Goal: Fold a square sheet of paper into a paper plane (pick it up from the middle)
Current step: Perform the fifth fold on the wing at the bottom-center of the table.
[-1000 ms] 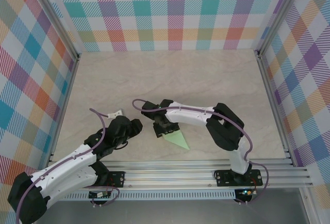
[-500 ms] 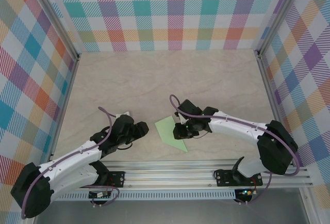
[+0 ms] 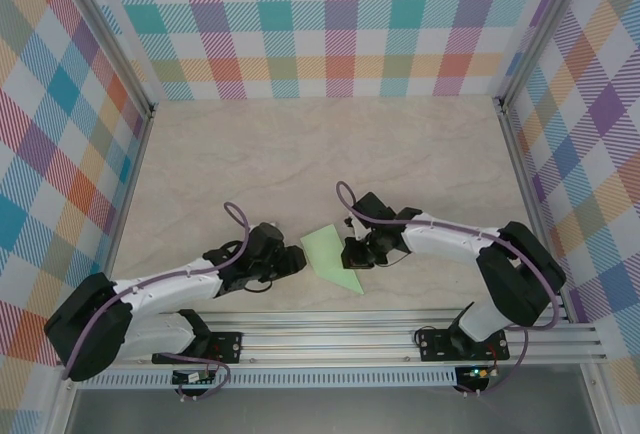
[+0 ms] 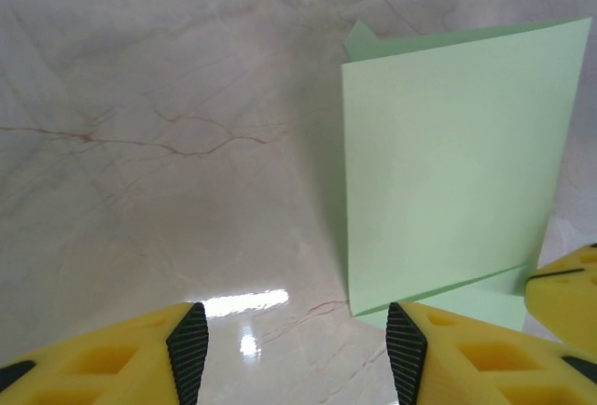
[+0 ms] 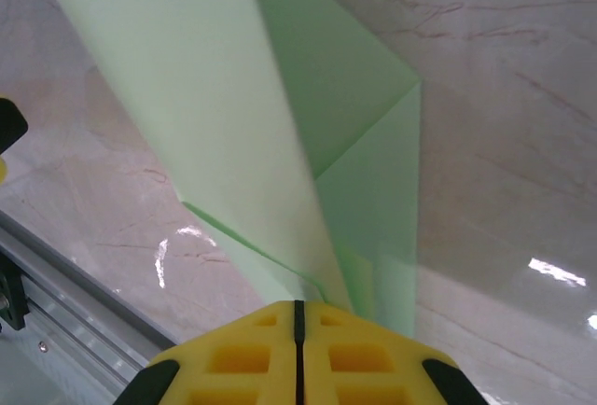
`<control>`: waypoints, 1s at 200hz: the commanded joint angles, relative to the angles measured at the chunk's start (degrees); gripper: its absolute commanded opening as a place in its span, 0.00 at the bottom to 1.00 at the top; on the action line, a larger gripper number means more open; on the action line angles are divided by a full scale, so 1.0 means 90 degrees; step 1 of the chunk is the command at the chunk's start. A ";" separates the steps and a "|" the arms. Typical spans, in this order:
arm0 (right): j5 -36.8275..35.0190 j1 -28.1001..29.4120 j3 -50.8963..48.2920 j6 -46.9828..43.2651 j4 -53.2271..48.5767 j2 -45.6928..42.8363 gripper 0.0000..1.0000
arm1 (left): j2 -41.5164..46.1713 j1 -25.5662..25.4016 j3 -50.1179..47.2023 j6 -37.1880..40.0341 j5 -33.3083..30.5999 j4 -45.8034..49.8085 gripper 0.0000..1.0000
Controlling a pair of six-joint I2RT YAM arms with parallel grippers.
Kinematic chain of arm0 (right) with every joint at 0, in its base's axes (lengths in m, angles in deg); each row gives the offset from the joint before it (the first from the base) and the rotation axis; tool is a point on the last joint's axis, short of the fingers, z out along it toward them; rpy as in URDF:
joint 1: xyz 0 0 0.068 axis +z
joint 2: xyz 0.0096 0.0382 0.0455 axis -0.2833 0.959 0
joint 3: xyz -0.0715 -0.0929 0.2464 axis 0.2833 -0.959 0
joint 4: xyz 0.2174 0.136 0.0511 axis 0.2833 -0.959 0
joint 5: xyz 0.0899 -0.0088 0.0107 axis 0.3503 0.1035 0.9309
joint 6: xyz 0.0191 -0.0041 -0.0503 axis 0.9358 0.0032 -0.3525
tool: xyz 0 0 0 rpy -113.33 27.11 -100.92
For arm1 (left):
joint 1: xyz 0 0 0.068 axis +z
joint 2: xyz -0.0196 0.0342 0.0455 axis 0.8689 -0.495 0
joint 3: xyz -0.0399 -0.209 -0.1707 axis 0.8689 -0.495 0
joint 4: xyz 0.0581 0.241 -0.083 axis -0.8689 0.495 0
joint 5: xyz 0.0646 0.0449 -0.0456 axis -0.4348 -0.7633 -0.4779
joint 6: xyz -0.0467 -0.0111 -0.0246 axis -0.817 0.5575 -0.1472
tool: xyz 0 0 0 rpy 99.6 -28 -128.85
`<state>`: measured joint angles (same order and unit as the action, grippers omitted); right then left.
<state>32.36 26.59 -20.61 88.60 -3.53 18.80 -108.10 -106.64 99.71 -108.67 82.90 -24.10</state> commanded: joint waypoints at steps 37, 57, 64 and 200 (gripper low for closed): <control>0.0454 -0.0444 -0.0398 -0.0131 0.0574 0.0366 0.08 | -0.0659 -0.0342 0.0464 -0.0119 0.0129 -0.0491 0.60; 0.0545 -0.0553 -0.0485 -0.0156 0.0705 0.0491 0.08 | -0.0864 -0.0439 0.0591 -0.0132 0.0155 -0.0542 0.63; 0.0598 -0.0578 -0.0520 -0.0150 0.0771 0.0535 0.08 | -0.0954 -0.0467 0.0629 -0.0142 0.0180 -0.0589 0.64; 0.0606 -0.0789 -0.0880 -0.0243 0.0932 0.0245 0.11 | -0.2377 -0.0929 0.1177 -0.1222 0.0033 -0.1637 0.41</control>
<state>39.03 19.90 -26.94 88.35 5.80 22.43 -128.36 -114.35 108.23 -118.52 84.10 -36.56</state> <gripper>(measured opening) 0.107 0.456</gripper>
